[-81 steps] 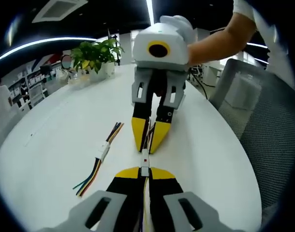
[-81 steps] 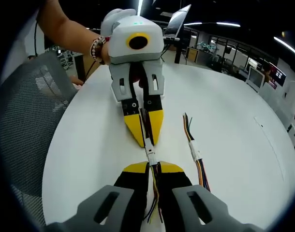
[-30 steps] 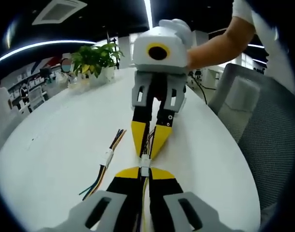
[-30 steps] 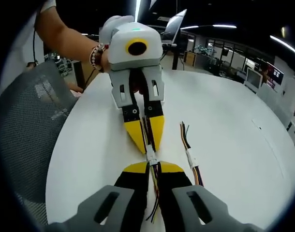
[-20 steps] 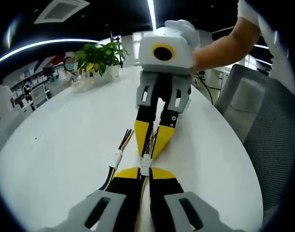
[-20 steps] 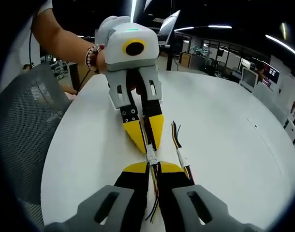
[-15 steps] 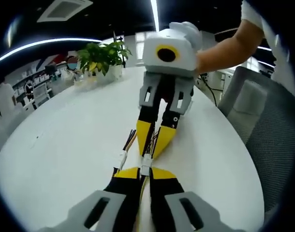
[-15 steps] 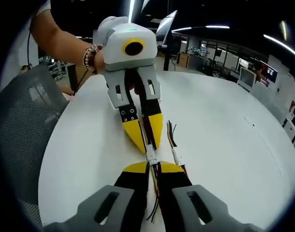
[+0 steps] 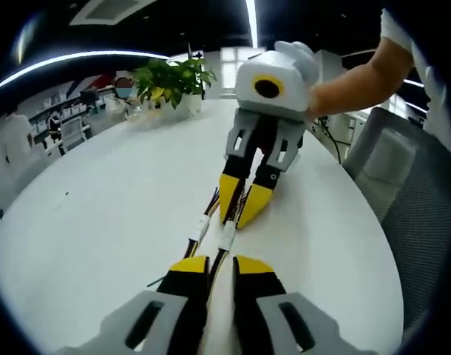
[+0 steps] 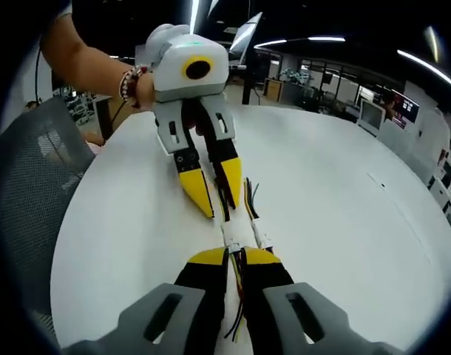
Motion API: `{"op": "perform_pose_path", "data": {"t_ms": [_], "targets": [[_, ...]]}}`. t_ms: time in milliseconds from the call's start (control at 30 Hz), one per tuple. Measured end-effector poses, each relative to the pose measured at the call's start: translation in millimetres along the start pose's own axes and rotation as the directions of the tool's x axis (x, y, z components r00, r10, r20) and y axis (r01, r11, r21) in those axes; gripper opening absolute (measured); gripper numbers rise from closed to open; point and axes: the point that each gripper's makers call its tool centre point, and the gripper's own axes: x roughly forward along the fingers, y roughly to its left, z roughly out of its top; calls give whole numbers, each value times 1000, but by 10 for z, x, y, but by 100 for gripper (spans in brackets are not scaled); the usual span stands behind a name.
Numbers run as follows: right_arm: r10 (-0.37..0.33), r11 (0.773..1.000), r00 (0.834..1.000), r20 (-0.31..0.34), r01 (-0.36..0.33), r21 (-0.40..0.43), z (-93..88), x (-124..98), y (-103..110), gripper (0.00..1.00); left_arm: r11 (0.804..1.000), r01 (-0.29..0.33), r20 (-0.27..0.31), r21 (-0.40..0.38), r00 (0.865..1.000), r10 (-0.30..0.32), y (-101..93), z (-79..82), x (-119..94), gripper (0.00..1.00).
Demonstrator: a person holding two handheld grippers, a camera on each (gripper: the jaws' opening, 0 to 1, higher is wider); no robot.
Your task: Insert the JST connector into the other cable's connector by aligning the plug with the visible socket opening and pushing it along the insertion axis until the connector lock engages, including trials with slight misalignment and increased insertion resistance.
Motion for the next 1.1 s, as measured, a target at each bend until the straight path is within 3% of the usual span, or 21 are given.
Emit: {"op": "perform_pose_path", "data": {"t_ms": [533,733,900,1100], "targets": [[-22,1000,1000,-17,22,13,-63,-3,-31,5,1000,-24,-5,-20,1000,24,-31,-42,4,6],[-39,998,999,-27,40,42,-74,-21,-53,16,999,-36,13,-33,999,37,-10,8,-55,7],[-34,998,999,-15,34,57,-32,-63,-15,16,997,-45,16,-58,999,46,-23,27,-99,8],[-45,996,999,10,44,82,52,-162,-17,20,993,-57,46,-101,997,62,-33,118,-167,16]]}}
